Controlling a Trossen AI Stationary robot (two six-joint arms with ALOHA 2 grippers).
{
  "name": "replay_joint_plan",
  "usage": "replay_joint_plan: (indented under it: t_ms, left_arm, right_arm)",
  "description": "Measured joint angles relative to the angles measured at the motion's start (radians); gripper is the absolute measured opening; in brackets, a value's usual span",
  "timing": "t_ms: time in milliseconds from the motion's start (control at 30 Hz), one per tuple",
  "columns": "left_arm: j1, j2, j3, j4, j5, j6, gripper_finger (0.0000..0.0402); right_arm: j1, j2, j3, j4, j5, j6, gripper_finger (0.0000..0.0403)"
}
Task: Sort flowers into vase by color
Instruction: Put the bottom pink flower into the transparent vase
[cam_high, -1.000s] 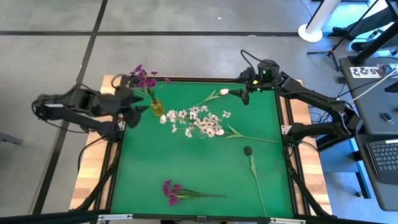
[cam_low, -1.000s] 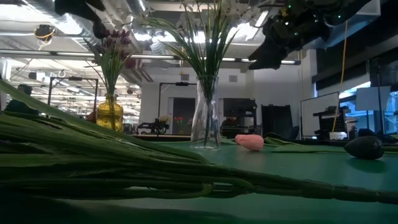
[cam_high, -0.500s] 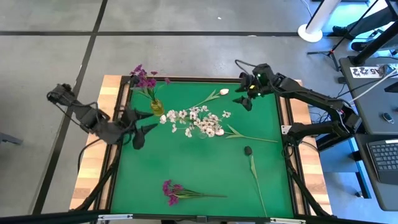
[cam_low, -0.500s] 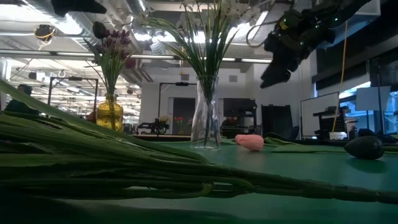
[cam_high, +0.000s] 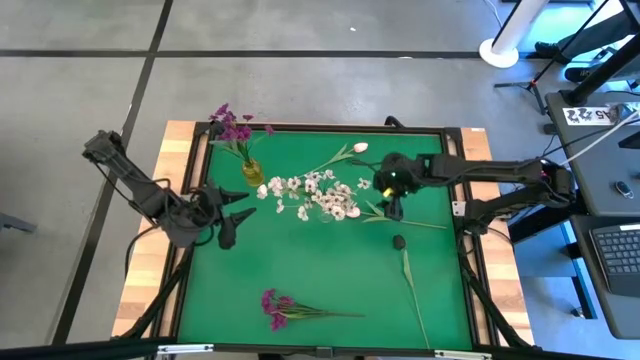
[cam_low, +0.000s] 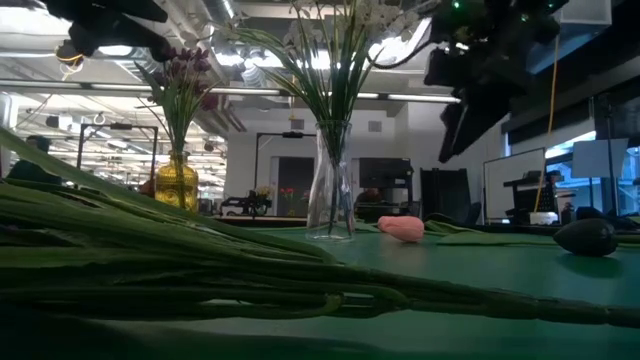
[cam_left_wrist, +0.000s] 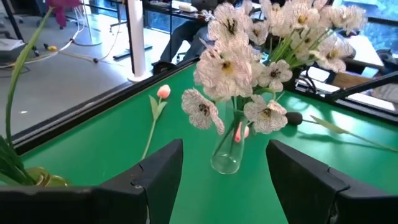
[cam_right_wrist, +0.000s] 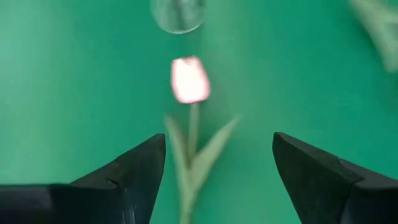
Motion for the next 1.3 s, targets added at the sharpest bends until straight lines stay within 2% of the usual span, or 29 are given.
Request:
replay_joint_plan:
  t_ms: [133, 300, 567, 900, 1000, 1133, 1300]
  left_arm:
    - [0.0, 0.011, 0.0, 0.0, -0.004, 0.018, 0.0227]
    - [0.0, 0.012, 0.0, -0.002, -0.006, 0.018, 0.0227]
    - [0.001, 0.011, 0.0, -0.002, -0.009, 0.017, 0.0227]
    - [0.001, 0.011, 0.0, -0.002, -0.016, -0.001, 0.0227]
    - [0.001, 0.011, 0.0, -0.002, -0.017, -0.001, 0.0227]
    - [0.001, 0.011, 0.0, -0.002, -0.024, -0.001, 0.0227]
    - [0.001, 0.011, 0.0, -0.003, -0.052, -0.001, 0.0227]
  right_arm:
    - [0.018, 0.0, -0.101, 0.048, -0.046, 0.044, 0.0293]
    - [-0.026, -0.005, -0.199, 0.071, -0.037, 0.087, 0.0293]
    - [-0.029, -0.007, -0.286, 0.109, -0.104, 0.143, 0.0293]
    - [-0.029, -0.005, -0.378, 0.306, -0.125, 0.175, 0.0293]
    - [-0.029, -0.005, -0.397, 0.334, -0.098, 0.174, 0.0291]
    - [-0.029, -0.005, -0.407, 0.343, -0.061, 0.168, 0.0269]
    - [-0.029, -0.005, -0.408, 0.359, -0.076, 0.156, 0.0214]
